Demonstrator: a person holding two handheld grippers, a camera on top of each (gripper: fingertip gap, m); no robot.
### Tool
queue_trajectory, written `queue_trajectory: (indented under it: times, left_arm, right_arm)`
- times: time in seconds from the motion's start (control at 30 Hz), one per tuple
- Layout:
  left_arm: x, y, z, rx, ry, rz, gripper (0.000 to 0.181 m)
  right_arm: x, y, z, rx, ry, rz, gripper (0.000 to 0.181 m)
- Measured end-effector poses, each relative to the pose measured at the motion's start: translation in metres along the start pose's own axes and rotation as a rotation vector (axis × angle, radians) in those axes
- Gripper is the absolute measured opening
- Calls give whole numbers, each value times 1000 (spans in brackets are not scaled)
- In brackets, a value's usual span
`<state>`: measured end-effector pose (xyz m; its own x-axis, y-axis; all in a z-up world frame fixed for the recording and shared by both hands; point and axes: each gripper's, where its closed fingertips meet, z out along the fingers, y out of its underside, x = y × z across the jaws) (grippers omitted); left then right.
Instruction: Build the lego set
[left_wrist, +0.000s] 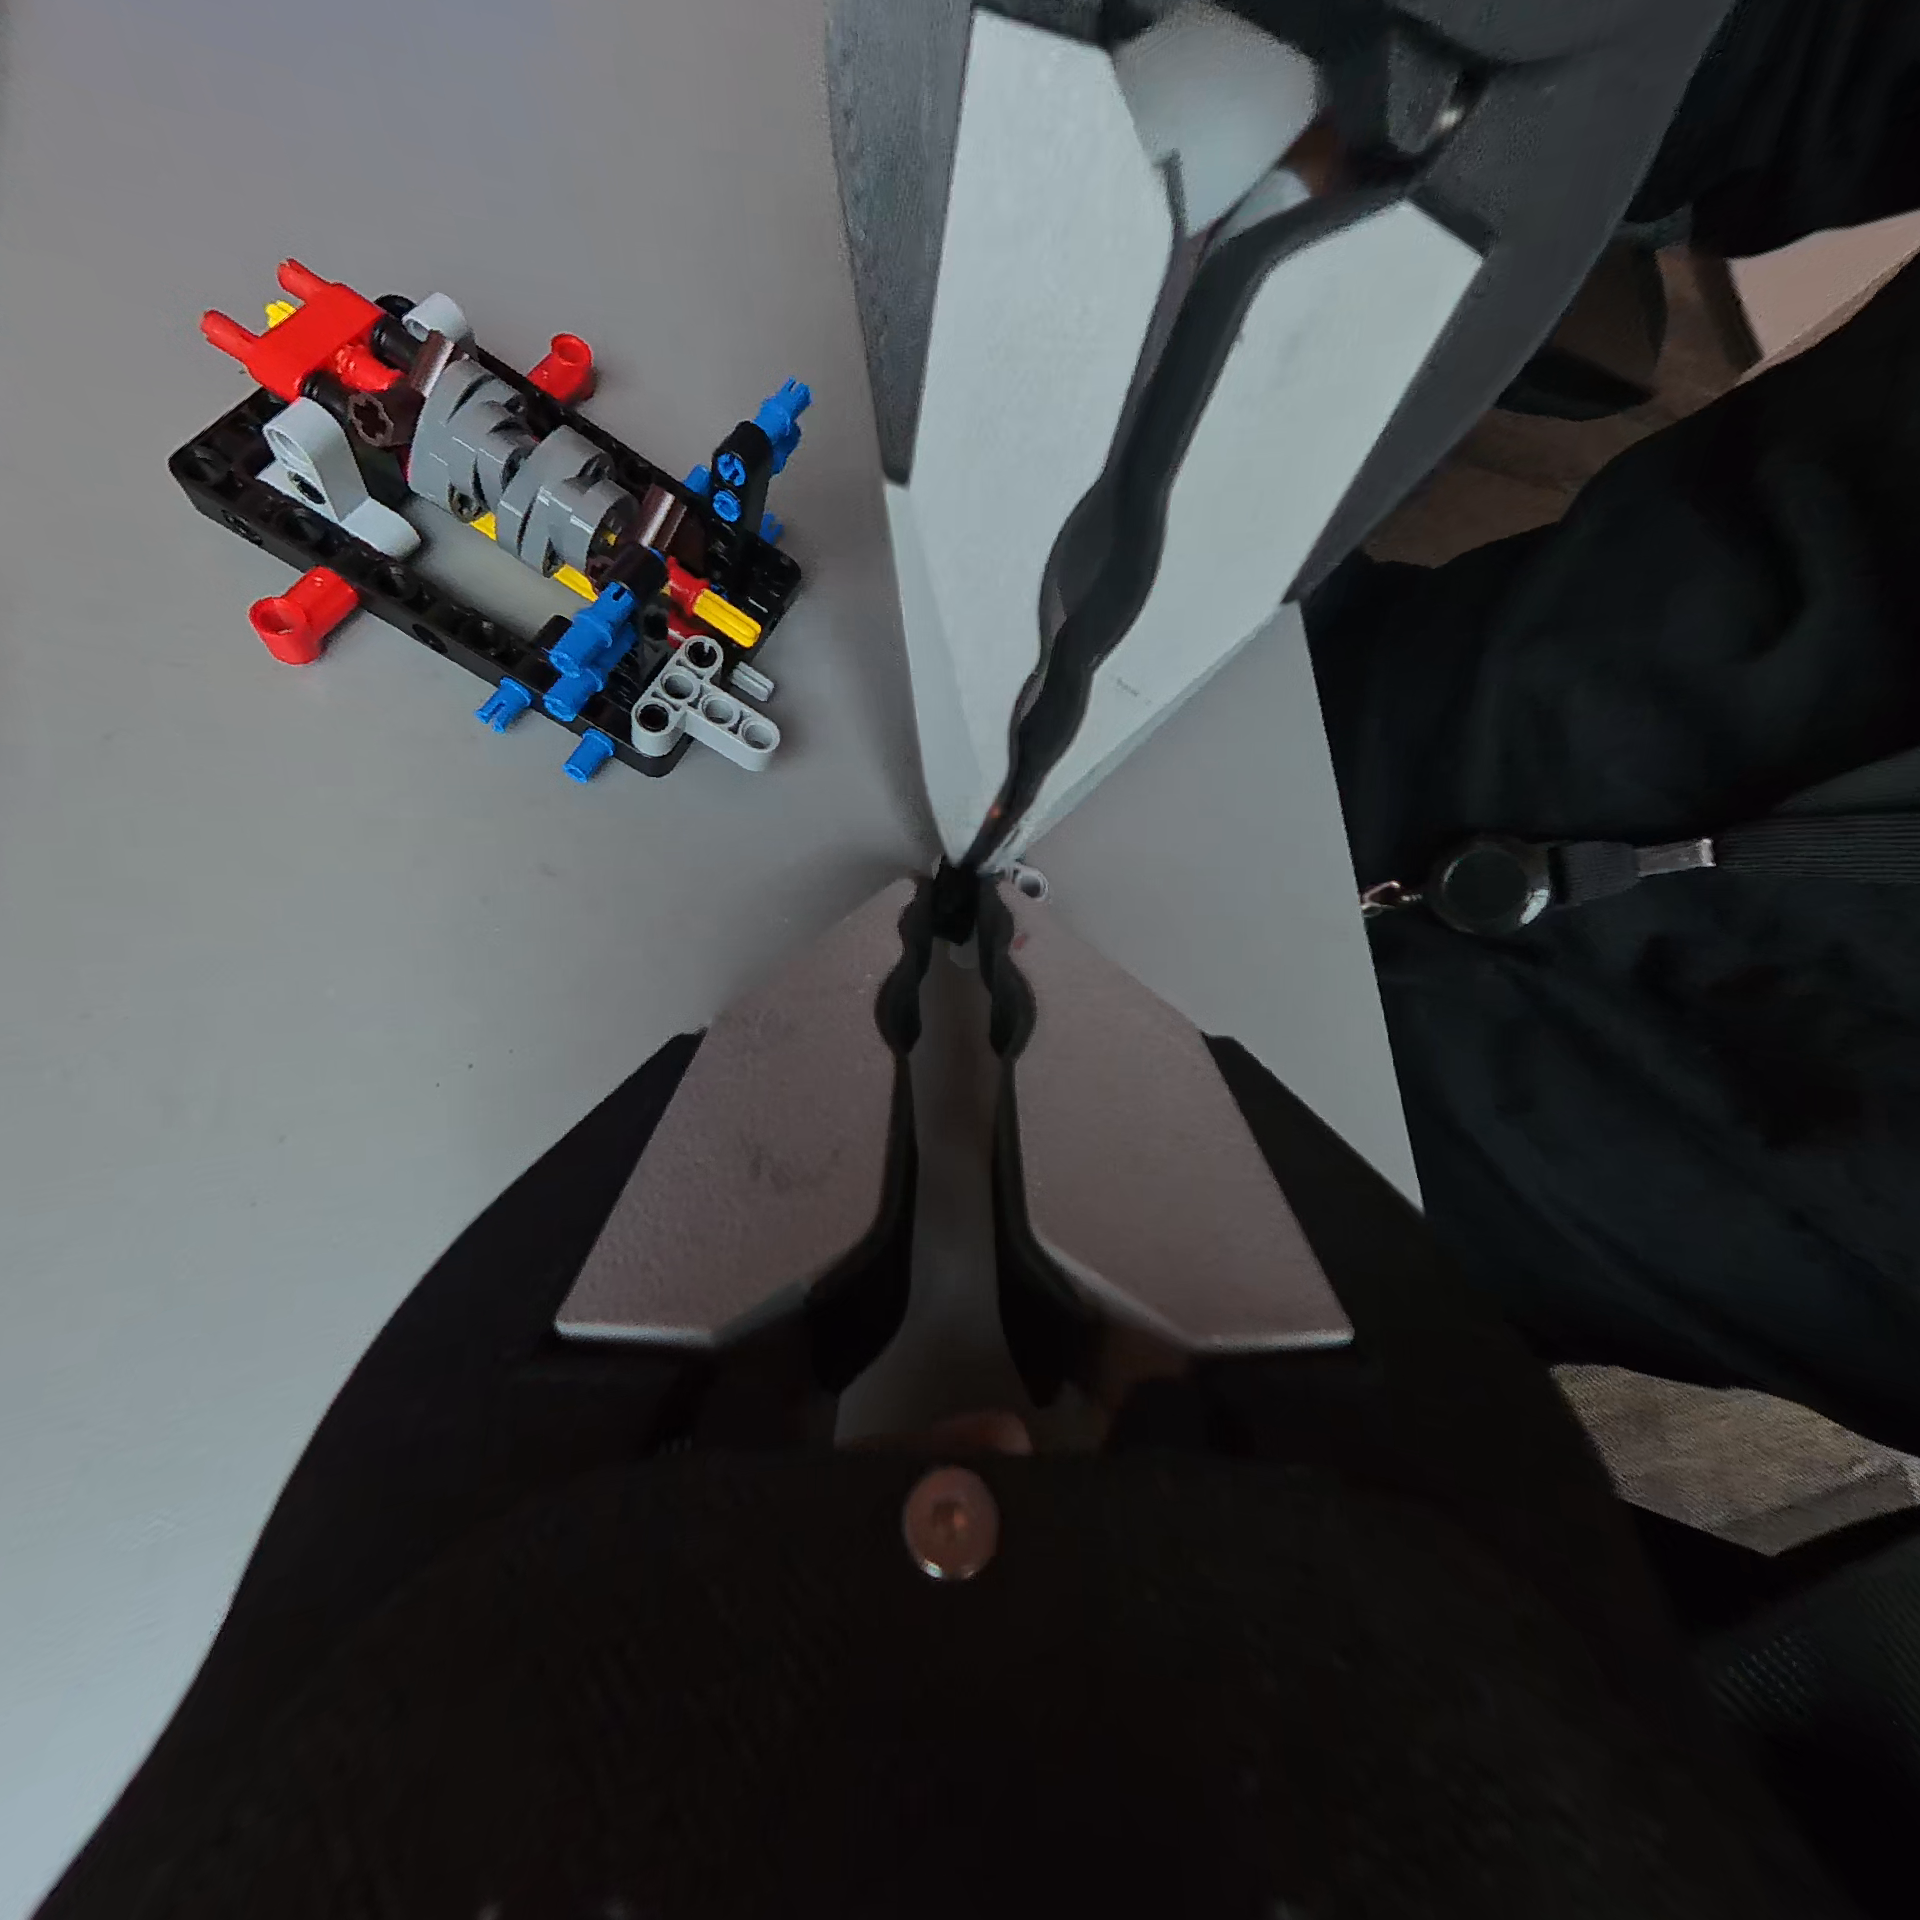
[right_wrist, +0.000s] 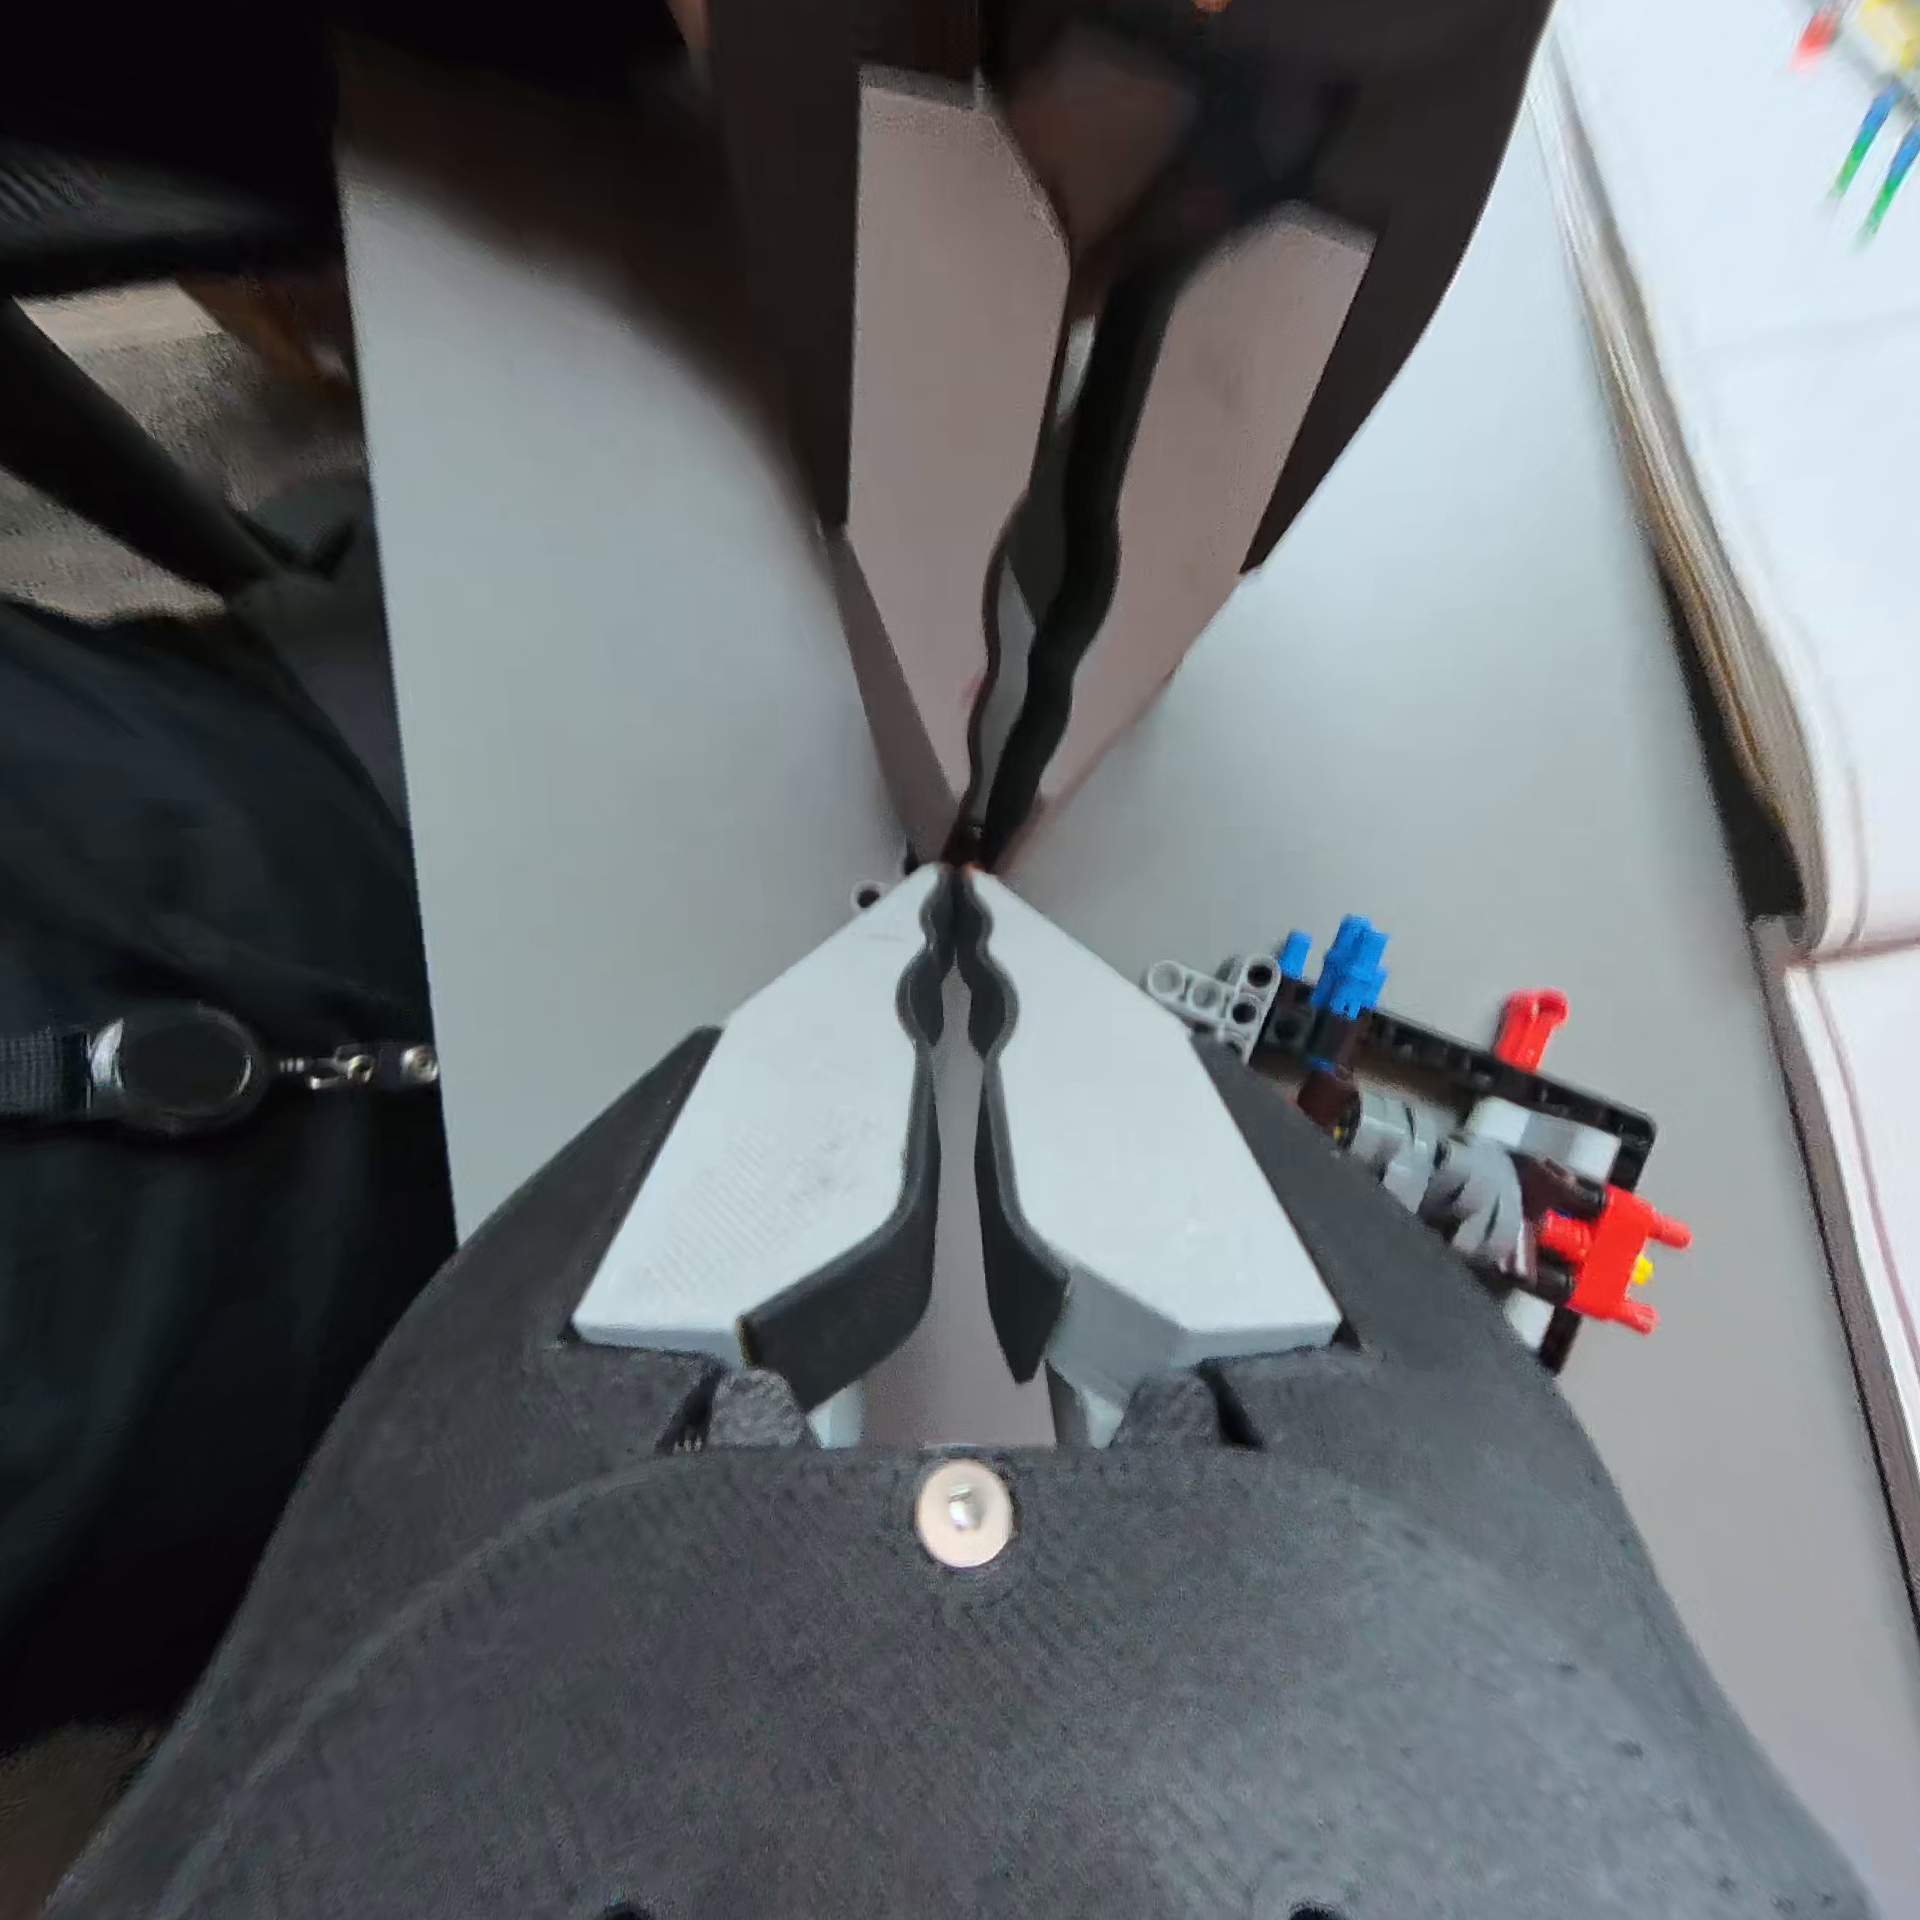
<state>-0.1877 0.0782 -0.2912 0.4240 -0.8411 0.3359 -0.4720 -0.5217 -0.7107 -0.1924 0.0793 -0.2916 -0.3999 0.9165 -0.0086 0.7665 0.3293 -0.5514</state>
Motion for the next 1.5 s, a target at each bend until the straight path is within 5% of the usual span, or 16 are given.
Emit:
queue_trajectory:
  times: [0.3, 0.57, 0.67, 0.87, 1.17, 1.33, 1.5]
  left_arm:
    - [0, -2, -3, 21, 16, -2, 6]
    - [1, -9, -38, 121, -9, -1, 14]
    - [-9, 5, -46, 70, -105, -29, 14]
    - [-34, 23, -82, 33, -332, -106, 16]
    - [-39, 34, -44, -121, -310, -161, 19]
    - [-31, 31, -33, -133, -314, -73, 7]
    - [-16, 0, -40, -170, -617, 334, 7]
  right_arm:
    - [9, -10, -12, 85, 100, 10, 0]
    - [4, -7, -29, 190, 96, 53, 0]
    - [4, -2, -28, 181, 110, 64, 15]
    - [3, 18, -34, 194, 164, 47, 13]
    - [3, 41, -39, 229, 170, 106, 13]
    - [-1, 31, -43, 286, 132, 124, 12]
    - [-8, 3, -44, 394, -35, 235, 14]
